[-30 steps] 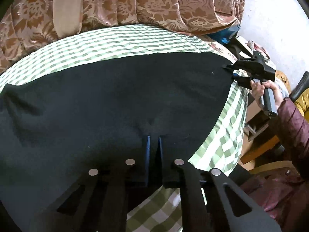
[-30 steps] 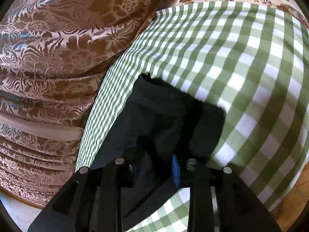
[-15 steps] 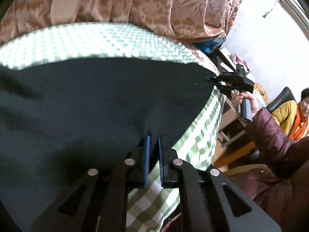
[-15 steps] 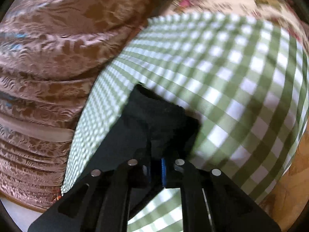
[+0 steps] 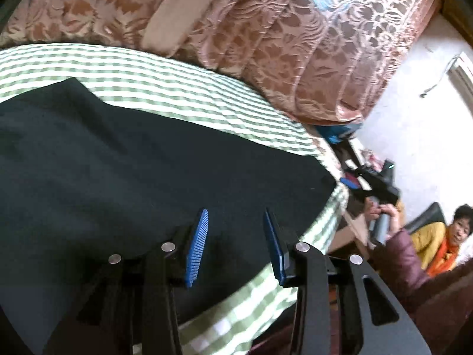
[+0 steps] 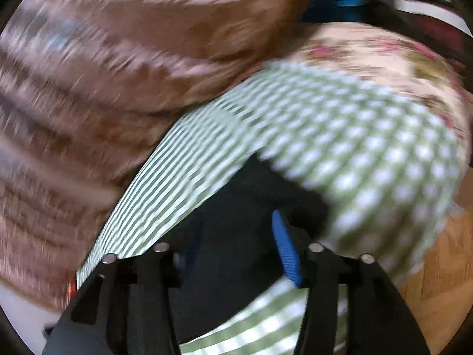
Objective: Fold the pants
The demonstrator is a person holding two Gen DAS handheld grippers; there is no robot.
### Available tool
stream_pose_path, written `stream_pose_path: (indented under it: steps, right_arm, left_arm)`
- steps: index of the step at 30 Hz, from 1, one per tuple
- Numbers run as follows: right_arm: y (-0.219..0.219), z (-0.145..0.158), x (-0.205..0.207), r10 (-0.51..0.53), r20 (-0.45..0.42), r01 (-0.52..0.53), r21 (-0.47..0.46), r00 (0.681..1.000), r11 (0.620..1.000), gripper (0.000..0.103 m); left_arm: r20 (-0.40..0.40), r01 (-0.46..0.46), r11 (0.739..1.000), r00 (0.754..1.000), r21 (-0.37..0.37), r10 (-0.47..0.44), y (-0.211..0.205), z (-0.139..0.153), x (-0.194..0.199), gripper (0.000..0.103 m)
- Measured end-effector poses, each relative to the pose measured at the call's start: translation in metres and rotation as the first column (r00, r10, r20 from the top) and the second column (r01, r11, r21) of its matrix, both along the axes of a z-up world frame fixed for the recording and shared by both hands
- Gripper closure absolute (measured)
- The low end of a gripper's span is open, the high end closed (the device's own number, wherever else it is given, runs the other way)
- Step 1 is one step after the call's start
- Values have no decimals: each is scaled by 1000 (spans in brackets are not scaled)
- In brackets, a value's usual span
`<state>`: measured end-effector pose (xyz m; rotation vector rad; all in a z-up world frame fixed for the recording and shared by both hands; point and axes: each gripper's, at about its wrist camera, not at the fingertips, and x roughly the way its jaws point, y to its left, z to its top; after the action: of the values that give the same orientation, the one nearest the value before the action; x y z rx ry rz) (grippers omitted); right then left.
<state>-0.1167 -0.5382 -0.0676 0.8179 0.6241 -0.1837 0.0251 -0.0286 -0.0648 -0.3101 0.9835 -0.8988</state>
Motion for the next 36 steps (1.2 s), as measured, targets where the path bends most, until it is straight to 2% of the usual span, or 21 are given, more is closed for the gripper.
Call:
stream_pose_path:
  steps: [2,4,5,7,8,10,11,13,14,16,18,20,22,25,26,27,28,29,33,36]
  right_arm:
    - [42,-1,25,162,-20,-162,-24,987,986,49]
    - [74,-9,40,282,-69,-285,-39,957,958,48]
    - [87,-17,45,332,-106,-338,-42,937,940,47]
    - [101,-40,47,368,-209,-390,-76,906,918,51]
    - [101,-48,41,376,-196,-402,-114,906,909,60]
    - [95,-52,33,371,-172,-394,-127,912,910,73]
    - [90,-53,32,367,-167,-387,-115,915,915,74]
    - [81,-52,33,362,-159,-375,-66,919,925,73]
    - [81,-49,34,353,-167,-368,-65,921,928,65]
    - [93,-31,39,341,-167,-362,-120,925,924,50]
    - [112,-13,49,406,-115,-417,-112,907,902,50]
    - [138,0,71,504,-50,-506,-68,862,860,50]
    - [168,6,94,621,3,-621,-12,783,783,50]
    - [226,11,138,775,80,-779,84,627,622,40]
    - [244,13,151,803,97,-809,106,588,579,39]
    - [269,16,171,837,116,-844,121,534,522,39]
    - [281,18,186,854,129,-862,131,504,489,38]
    - [302,20,205,875,153,-886,154,459,438,37]
    - [355,17,261,905,158,-910,206,394,361,35]
    - [392,5,301,928,104,-917,229,358,328,35]
  left_arm:
    - [-15,3,999,1000,42,-2,-5,-8,-2,66]
    - [-17,19,995,1000,94,-17,-9,-16,-7,66]
    - [-13,25,989,1000,145,-23,-12,-22,-11,66]
    - [14,25,980,1000,197,-28,-9,-31,-21,66]
    - [33,15,982,999,186,-22,-5,-32,-26,66]
    - [34,3,985,999,172,-9,1,-33,-29,66]
    - [27,-3,988,1000,157,-1,5,-32,-29,66]
    - [12,-16,991,1000,132,15,10,-29,-25,66]
    - [12,-34,992,999,125,33,14,-27,-22,66]
    - [32,-81,989,996,127,78,26,-22,-18,66]
    - [54,-144,981,989,128,138,40,-17,-11,66]
    - [86,-205,967,977,148,194,50,-12,-2,66]
    - [101,-259,950,964,173,244,63,-12,7,66]
    - [109,-304,929,952,213,287,75,-15,12,66]
    - [105,-314,925,949,213,298,80,-16,13,66]
    - [101,-319,924,947,209,304,85,-18,13,66]
    - [97,-321,924,947,205,308,88,-19,13,66]
    - [94,-321,925,947,205,308,91,-21,12,66]
    - [66,-308,931,951,198,301,101,-32,8,66]
    - [60,-300,937,954,181,294,102,-35,5,66]
